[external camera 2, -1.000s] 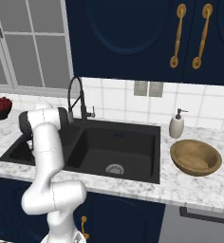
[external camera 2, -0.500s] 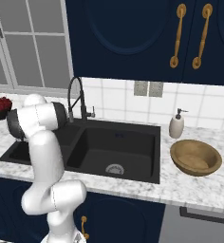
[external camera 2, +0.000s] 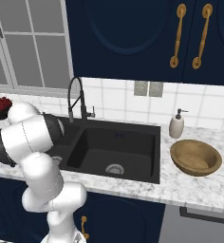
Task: Pick the onion from the sink and place it in the bowl. Then pick the bowl and place it in the microwave. Then close the microwave door and press the start button.
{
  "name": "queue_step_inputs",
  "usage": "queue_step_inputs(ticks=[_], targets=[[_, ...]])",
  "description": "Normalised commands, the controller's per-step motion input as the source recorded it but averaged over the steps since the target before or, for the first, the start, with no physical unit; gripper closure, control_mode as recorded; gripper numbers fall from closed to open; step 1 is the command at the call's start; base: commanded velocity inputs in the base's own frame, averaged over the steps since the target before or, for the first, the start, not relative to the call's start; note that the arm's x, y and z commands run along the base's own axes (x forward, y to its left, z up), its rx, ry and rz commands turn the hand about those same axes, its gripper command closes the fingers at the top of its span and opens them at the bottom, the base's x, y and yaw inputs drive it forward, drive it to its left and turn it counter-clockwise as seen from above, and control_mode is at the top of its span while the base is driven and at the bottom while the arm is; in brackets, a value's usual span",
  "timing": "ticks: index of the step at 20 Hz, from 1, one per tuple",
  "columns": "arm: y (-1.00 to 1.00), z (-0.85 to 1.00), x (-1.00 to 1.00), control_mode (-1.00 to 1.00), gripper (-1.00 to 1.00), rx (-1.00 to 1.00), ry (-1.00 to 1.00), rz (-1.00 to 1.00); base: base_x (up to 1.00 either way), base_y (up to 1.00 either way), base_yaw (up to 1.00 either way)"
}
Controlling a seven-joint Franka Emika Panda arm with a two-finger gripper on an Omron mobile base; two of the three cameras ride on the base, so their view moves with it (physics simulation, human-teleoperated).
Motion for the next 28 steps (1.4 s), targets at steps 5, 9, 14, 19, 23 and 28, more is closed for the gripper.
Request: queue_step_inputs(ticks=[5, 9, 14, 19, 23, 28], targets=[[0.09, 1.00, -0.56, -1.00, 1.00, 0.19, 0.01, 0.00, 0.00, 0.00, 0.00], [0.13, 1.00, -0.53, -1.00, 1.00, 0.22, -0.06, 0.00, 0.00, 0.00, 0.00], [0.21, 1.00, -0.45, -1.00, 1.00, 0.21, -0.14, 0.00, 0.00, 0.00, 0.00], [0.12, 1.00, -0.33, -1.00, 1.00, 0.08, -0.16, 0.00, 0.00, 0.00, 0.00], [-0.09, 1.00, -0.28, -1.00, 1.00, -0.01, 0.19, -0.06, 0.00, 0.00, 0.00], [-0.08, 1.00, -0.31, -1.00, 1.00, -0.03, 0.34, -0.03, 0.00, 0.00, 0.00]])
